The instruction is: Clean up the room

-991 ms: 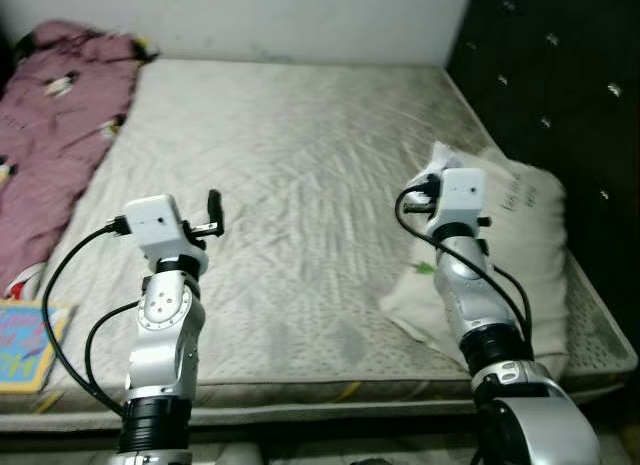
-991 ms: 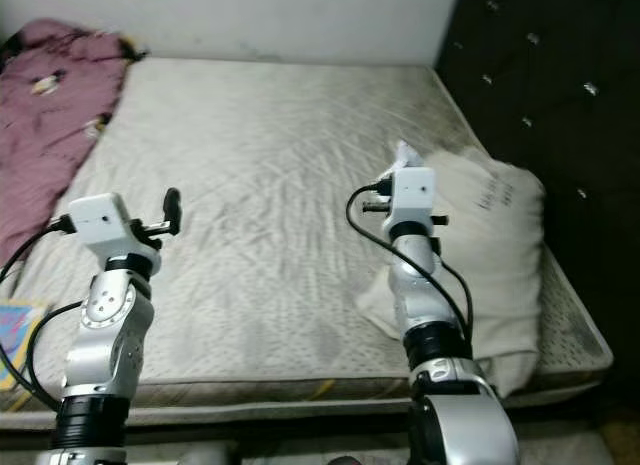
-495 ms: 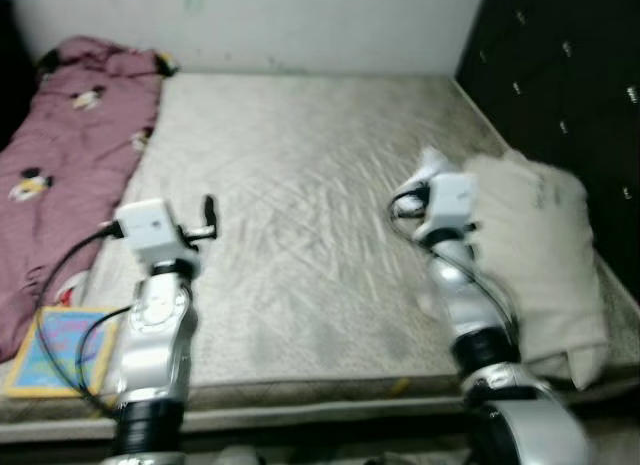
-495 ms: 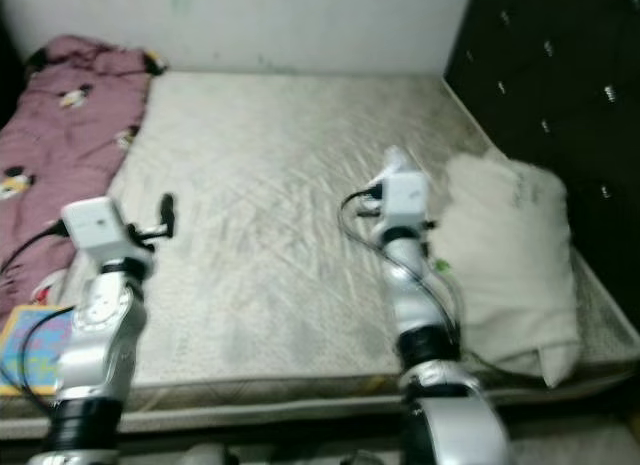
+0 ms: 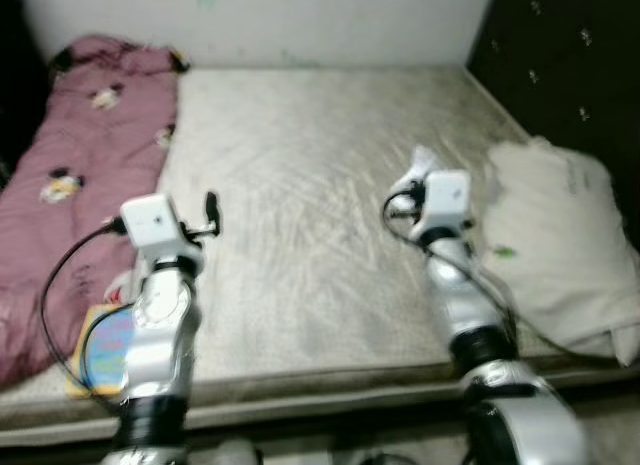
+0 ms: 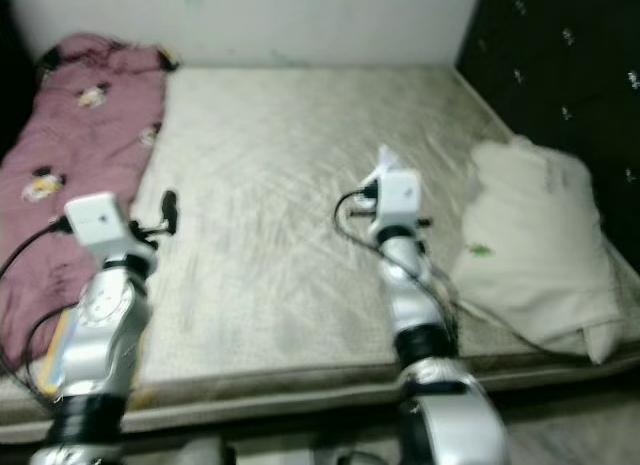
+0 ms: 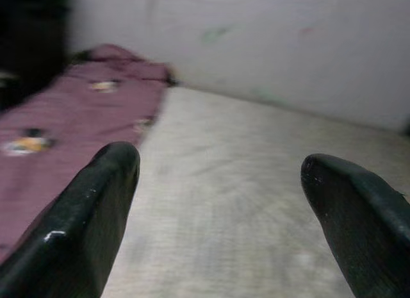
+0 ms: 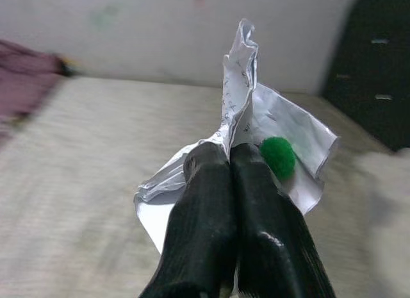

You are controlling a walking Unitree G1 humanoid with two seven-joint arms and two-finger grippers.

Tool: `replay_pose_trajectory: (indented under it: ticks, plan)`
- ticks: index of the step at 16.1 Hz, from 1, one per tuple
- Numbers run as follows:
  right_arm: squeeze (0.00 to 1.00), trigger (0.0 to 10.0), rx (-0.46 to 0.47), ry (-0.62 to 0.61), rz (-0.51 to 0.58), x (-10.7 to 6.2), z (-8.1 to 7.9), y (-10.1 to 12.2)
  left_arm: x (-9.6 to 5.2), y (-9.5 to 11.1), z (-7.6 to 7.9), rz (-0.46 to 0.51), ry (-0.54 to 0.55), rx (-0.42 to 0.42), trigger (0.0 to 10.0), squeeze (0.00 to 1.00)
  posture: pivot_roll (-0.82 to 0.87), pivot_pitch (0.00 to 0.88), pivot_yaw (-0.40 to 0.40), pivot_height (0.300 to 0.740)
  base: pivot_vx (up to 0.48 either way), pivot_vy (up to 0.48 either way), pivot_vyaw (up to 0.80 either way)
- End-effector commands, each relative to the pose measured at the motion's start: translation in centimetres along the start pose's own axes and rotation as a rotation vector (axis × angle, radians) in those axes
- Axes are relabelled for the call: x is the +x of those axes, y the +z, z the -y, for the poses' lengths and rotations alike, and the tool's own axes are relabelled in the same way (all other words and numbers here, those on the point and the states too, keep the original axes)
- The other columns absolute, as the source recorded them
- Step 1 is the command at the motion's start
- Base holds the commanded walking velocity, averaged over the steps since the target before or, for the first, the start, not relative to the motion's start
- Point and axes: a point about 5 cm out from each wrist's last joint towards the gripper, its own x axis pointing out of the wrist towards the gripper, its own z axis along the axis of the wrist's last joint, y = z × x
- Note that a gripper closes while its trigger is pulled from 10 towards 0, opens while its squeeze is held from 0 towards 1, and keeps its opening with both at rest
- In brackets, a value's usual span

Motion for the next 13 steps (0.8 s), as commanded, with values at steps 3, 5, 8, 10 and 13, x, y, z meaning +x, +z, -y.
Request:
replay_pose_trajectory:
  ticks: [3,5,8,10,13]
  plan:
    - [0.0,10.0,-0.002,0.009,0.013,0.2,0.45,0.43,0.14,0.45,0.44,0.028,-0.006,0.014,10.0,0.0,0.08,0.0,-0.011,0.74,0.0,0.241,0.0]
    - [0.0,10.0,-0.002,0.013,0.013,0.2,0.4,0.42,0.12,0.46,0.45,0.028,-0.006,0.016,10.0,0.0,0.08,0.0,-0.011,0.74,0.0,0.0,0.0]
    - [0.0,10.0,0.001,0.017,0.011,0.23,0.34,0.4,0.11,0.39,0.34,0.025,0.004,0.015,10.0,0.0,0.08,0.0,-0.012,0.74,0.0,0.0,0.0]
    - [0.0,10.0,0.015,0.031,0.005,0.29,0.13,0.38,0.17,0.4,0.38,0.026,0.002,0.017,10.0,0.0,0.08,0.0,-0.012,0.74,0.0,0.0,0.0]
    - [0.0,10.0,-0.009,0.035,-0.014,0.35,-0.22,0.22,0.28,0.4,0.49,0.032,-0.005,0.023,10.0,0.0,0.08,0.0,-0.012,0.74,0.0,0.0,0.0]
